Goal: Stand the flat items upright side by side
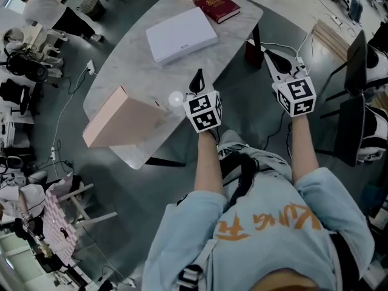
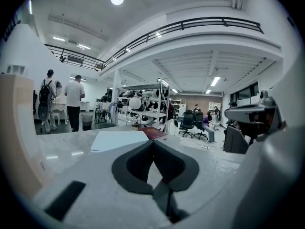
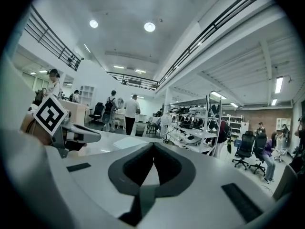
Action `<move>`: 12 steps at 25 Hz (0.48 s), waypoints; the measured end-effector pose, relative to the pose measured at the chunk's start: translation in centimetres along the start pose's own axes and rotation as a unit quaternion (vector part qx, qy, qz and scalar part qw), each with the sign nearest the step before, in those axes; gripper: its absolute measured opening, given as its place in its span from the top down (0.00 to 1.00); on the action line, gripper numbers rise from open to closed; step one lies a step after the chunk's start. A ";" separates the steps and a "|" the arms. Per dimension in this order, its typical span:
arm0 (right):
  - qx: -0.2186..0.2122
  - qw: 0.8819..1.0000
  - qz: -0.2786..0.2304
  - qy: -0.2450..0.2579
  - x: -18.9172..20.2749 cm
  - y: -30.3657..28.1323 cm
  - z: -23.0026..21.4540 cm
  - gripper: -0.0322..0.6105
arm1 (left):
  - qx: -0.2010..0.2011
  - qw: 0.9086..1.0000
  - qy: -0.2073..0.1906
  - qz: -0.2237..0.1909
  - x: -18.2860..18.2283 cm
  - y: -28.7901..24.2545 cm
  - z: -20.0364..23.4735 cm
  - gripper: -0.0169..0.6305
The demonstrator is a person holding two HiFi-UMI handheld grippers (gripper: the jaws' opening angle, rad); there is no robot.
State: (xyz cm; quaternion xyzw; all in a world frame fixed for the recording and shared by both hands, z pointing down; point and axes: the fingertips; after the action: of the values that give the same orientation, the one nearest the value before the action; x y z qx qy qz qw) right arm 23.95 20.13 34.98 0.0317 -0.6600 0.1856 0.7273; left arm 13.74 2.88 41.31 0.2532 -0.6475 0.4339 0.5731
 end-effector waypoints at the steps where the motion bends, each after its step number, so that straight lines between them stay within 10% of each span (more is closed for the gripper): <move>1: -0.009 1.000 0.001 -0.001 0.1 -0.6 0.2 0.95 | -0.006 1.000 0.003 0.004 0.1 -0.2 0.4 0.95; 12: -0.105 0.994 0.041 0.000 2.5 -10.3 0.1 0.95 | -0.066 0.996 0.052 0.041 2.5 -5.9 4.6 0.95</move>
State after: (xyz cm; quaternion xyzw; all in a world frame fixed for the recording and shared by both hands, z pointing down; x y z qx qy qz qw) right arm 27.22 11.14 39.42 -0.0717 -0.6765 0.1452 0.7184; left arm 15.71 -3.53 45.46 0.1648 -0.6538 0.4259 0.6033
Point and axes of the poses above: the fingertips, and each gripper's own axes: y backward along the fingers, z to its left, x out of its underside, and after that the axes turned 13 degrees about -x, right-handed
